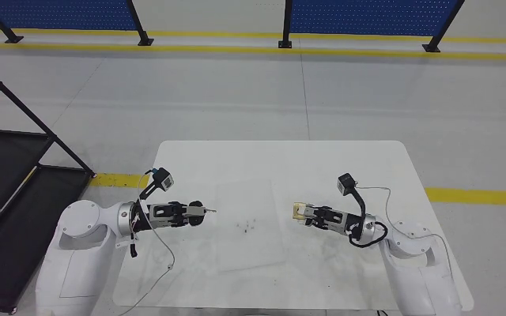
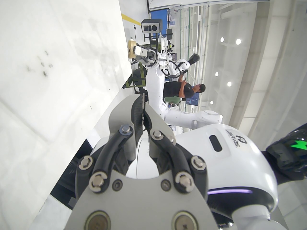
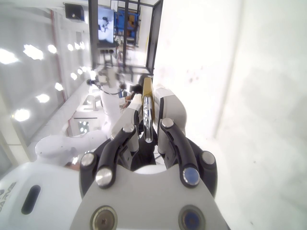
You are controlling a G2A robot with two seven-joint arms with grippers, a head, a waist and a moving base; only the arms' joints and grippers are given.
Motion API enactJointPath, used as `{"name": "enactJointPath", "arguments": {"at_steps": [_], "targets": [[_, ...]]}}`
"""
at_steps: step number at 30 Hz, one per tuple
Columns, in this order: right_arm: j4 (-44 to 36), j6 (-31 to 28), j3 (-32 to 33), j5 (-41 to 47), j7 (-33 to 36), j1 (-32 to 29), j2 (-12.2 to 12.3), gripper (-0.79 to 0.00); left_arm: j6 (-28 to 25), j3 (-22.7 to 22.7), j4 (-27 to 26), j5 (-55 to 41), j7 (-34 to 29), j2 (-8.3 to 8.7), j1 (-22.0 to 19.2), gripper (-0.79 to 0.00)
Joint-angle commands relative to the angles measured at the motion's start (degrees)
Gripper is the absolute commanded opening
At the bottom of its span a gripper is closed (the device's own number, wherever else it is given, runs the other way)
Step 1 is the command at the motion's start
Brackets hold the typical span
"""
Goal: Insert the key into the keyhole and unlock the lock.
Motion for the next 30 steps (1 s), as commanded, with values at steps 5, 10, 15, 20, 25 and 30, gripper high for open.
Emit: {"name": "enactJointPath", "arguments": {"at_steps": [5,10,15,20,25,30], "targets": [[0.00,0.00,0.00,0.01,0.00,0.00,0.00,-0.785,0.00,0.00,0.00,0.00,0.00,0.00,0.00,-0.785],[-2.48,-2.33,0.42,2.98,-2.32,-3.00,0.21,-0.785,0.00,0.00,0.00,0.00,0.00,0.00,0.00,-0.785],[-7.03,-3.46,1.05,8.58,-2.65,-8.28,0.54,-0.785,0.00,0.00,0.00,0.00,0.00,0.00,0.00,-0.785],[-9.73,-3.11,0.77,11.32,-2.44,-11.17,0.92,-0.785,0.00,0.00,0.00,0.00,0.00,0.00,0.00,-0.785],[-9.91,-1.69,-0.48,13.17,-2.64,-11.49,1.19,-0.785,0.00,0.00,0.00,0.00,0.00,0.00,0.00,-0.785],[-9.91,-1.69,-0.48,13.17,-2.64,-11.49,1.19,-0.785,0.00,0.00,0.00,0.00,0.00,0.00,0.00,-0.785]]}}
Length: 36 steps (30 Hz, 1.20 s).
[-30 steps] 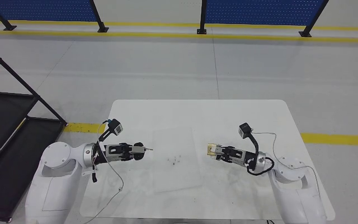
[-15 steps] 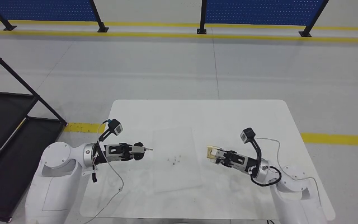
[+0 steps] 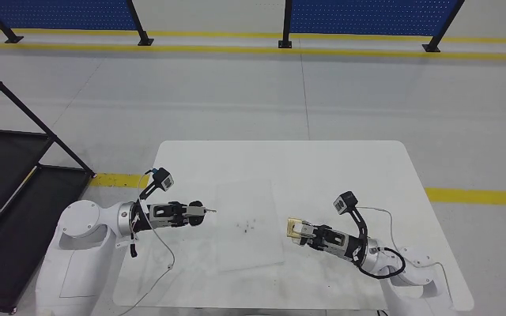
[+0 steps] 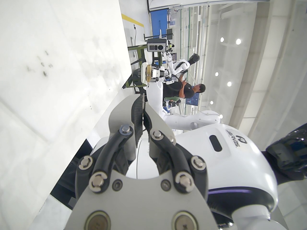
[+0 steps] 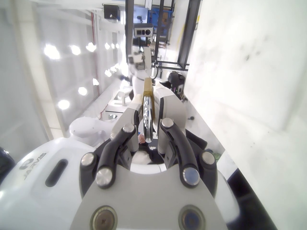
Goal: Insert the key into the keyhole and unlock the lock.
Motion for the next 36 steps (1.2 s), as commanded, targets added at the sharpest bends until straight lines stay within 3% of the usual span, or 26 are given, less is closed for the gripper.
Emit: {"name": "enactJointPath", "arguments": {"at_steps": [1,4,8,15,21,36], "targets": [[0.00,-0.01,0.01,-0.01,0.01,-0.01,0.00,-0.785,0.00,0.00,0.00,0.00,0.00,0.00,0.00,-0.785],[0.00,-0.01,0.01,-0.01,0.01,-0.01,0.00,-0.785,-0.19,0.32,0.28,-1.56,2.72,-0.18,0.39,-0.785],[0.00,-0.01,0.01,-0.01,0.01,-0.01,0.00,-0.785,-2.14,5.15,-0.71,-2.97,4.74,-0.58,2.05,-0.785],[0.00,-0.01,0.01,-0.01,0.01,-0.01,0.00,-0.785,-7.21,14.86,-1.25,-2.61,11.51,-1.54,1.16,-0.785],[0.00,-0.01,0.01,-0.01,0.01,-0.01,0.00,-0.785,-8.80,19.17,-0.45,-2.17,15.51,-1.89,-1.09,-0.785],[0.00,-0.01,0.01,-0.01,0.01,-0.01,0.00,-0.785,-11.80,26.29,1.04,-2.69,17.74,-2.20,-3.07,-0.785]]}}
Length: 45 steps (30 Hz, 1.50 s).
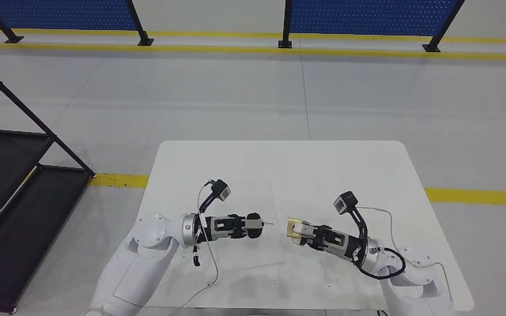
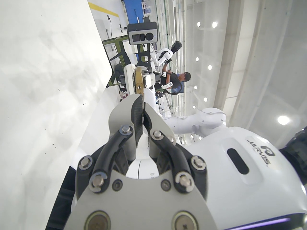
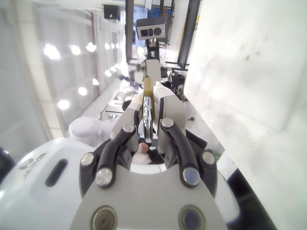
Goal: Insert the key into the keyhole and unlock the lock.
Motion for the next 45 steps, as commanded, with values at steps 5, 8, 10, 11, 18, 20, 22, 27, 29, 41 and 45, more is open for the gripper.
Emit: {"name": "enactJointPath", "arguments": {"at_steps": [5,8,10,11,18,20,22,27,29,41,45], "targets": [[0.00,0.00,0.00,0.00,0.00,0.00,0.00,-0.785,0.16,1.78,1.15,-0.65,-1.67,0.09,-1.05,-0.785],[0.00,0.00,0.00,0.00,0.00,0.00,0.00,-0.785,0.16,1.78,1.15,-0.65,-1.67,0.09,-1.05,-0.785],[0.00,0.00,0.00,0.00,0.00,0.00,0.00,-0.785,0.16,1.78,1.15,-0.65,-1.67,0.09,-1.05,-0.785],[0.00,0.00,0.00,0.00,0.00,0.00,0.00,-0.785,0.16,1.78,1.15,-0.65,-1.67,0.09,-1.05,-0.785],[0.00,0.00,0.00,0.00,0.00,0.00,0.00,-0.785,0.47,2.32,0.75,-1.22,-0.18,0.02,-0.67,-0.785],[0.00,0.00,0.00,0.00,0.00,0.00,0.00,-0.785,0.02,2.66,0.42,-0.71,0.92,0.04,-0.50,-0.785],[0.00,0.00,0.00,0.00,0.00,0.00,0.00,-0.785,-0.27,3.25,0.26,-0.73,1.74,0.00,-0.44,-0.785],[0.00,0.00,0.00,0.00,0.00,0.00,0.00,-0.785,0.12,4.51,0.43,0.01,3.53,-0.03,-1.12,-0.785],[0.00,0.00,0.00,0.00,0.00,0.00,0.00,-0.785,0.17,5.00,0.49,0.12,3.79,-0.03,-1.37,-0.785],[0.00,0.00,0.00,0.00,0.00,0.00,0.00,-0.785,-0.14,6.56,1.33,-0.12,5.24,0.11,-2.27,-0.785],[0.00,0.00,0.00,0.00,0.00,0.00,0.00,-0.785,-0.33,6.88,1.57,-0.42,5.41,0.17,-2.54,-0.785]]}}
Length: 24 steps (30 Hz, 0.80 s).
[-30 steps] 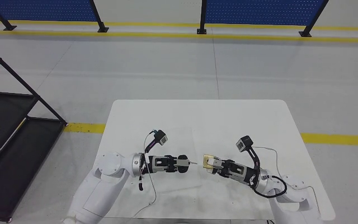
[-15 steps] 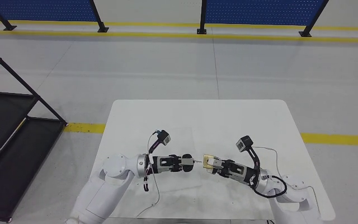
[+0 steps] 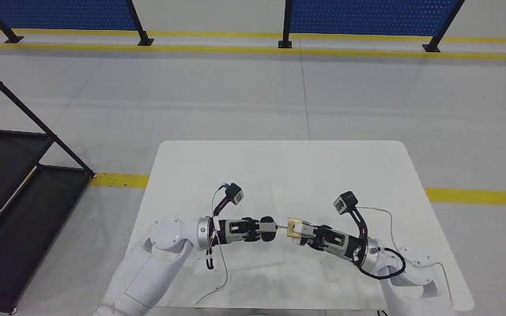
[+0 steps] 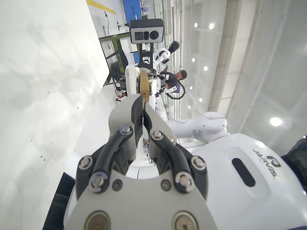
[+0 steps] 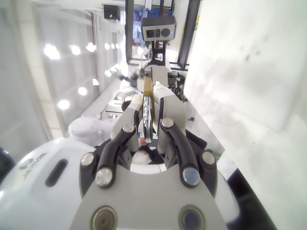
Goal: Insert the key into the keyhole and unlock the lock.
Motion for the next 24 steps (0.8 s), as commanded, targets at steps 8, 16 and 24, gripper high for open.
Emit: {"name": "enactJointPath", "arguments": {"at_steps": [8,16,24], "targets": [[0.00,0.00,0.00,0.00,0.00,0.00,0.00,-0.785,0.02,0.84,0.69,-0.80,-0.42,0.15,-0.73,-0.785],[0.00,0.00,0.00,0.00,0.00,0.00,0.00,-0.785,-0.10,-0.81,0.17,-1.33,-1.41,0.73,-0.26,-0.785],[0.00,0.00,0.00,0.00,0.00,0.00,0.00,-0.785,0.72,-5.52,-2.47,-2.08,-3.43,1.90,2.84,-0.785]]}}
